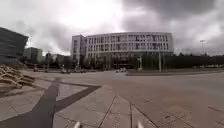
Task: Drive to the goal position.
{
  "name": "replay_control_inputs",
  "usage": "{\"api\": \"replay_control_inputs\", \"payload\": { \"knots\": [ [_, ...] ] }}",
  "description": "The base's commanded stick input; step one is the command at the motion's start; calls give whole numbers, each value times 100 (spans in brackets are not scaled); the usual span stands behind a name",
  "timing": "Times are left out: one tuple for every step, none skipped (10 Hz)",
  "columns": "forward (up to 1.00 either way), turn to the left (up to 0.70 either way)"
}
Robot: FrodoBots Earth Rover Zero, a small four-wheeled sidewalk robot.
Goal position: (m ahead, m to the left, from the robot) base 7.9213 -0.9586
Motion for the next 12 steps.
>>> {"api": "replay_control_inputs", "payload": {
  "knots": [
    [50, 1],
    [50, 1],
    [50, 1],
    [50, 1],
    [50, 1],
    [50, 1],
    [50, 1],
    [50, 1],
    [50, 1],
    [50, 1],
    [50, 1],
    [50, 1]
  ]
}}
